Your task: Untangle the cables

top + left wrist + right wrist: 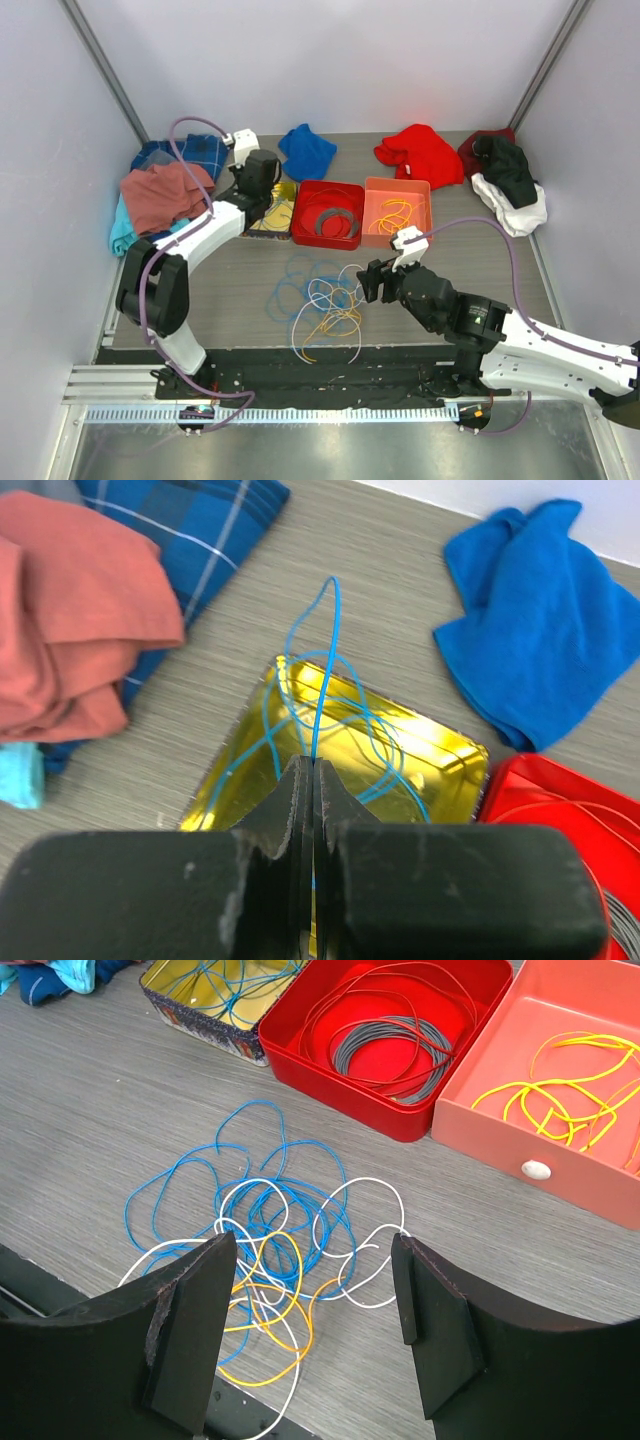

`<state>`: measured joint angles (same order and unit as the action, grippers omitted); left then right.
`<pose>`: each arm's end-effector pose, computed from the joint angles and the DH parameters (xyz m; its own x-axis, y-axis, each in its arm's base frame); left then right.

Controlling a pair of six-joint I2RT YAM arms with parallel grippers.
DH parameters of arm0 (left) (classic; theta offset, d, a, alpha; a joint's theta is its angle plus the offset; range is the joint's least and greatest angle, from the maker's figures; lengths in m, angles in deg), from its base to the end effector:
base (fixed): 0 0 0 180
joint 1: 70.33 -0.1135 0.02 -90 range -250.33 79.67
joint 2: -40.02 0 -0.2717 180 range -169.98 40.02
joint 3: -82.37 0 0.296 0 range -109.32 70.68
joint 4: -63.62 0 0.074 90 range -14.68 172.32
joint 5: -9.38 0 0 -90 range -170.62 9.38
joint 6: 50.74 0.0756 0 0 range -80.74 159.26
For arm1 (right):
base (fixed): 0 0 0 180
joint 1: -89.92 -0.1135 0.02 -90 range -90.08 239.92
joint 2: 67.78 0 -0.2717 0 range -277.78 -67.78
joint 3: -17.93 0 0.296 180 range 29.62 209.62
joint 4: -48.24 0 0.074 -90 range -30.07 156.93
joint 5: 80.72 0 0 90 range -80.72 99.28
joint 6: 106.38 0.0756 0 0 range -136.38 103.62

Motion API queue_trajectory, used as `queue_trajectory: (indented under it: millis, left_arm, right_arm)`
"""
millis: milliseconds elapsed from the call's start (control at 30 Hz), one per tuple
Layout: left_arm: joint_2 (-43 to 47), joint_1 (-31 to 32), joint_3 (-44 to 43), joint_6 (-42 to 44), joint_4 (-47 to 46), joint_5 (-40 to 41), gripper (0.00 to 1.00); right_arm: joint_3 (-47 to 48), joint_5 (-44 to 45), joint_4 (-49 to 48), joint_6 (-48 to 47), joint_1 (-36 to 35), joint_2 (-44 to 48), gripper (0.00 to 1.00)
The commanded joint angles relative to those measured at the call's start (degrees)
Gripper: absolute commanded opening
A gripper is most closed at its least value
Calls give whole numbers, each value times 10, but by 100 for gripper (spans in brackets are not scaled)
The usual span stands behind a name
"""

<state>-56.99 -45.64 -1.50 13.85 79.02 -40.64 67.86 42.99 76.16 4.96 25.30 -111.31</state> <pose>0.4358 -0.1469 0.2528 -0.3094 -0.2196 -0.9252 -0.3604 0.9275 -0.0997 0.1427 0.2029 0.2834 -0.3394 -0.0092 -0.9406 -0.4367 0.8872 0.1489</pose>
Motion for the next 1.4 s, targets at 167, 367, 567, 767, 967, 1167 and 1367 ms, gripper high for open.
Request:
queue_trajectory:
  millis: [167, 367, 567, 767, 967, 1167, 1367]
  left_arm:
    - [15, -2, 35, -100, -7, -95, 0]
    - [37, 0, 52, -198, 39, -185, 0]
    - [73, 11, 84, -260, 52, -236, 0]
    - [50, -7, 58, -232, 63, -200, 0]
    - [-55, -47, -31, -189, 98, -178, 0]
    - [-121, -55, -97, -140, 118, -126, 0]
    - [-121, -50, -97, -123, 127, -119, 4]
  right_arm:
    - [-8, 7, -30, 6, 3, 4, 71]
    - [-11, 4, -32, 10, 3, 6, 71]
    - [-18, 0, -34, 15, 3, 16, 71]
    - [-19, -2, -32, 18, 3, 25, 71]
    - [-21, 8, -15, 20, 4, 42, 71]
    - [-21, 14, -8, 20, 4, 44, 71]
    - [-18, 14, -11, 18, 4, 31, 71]
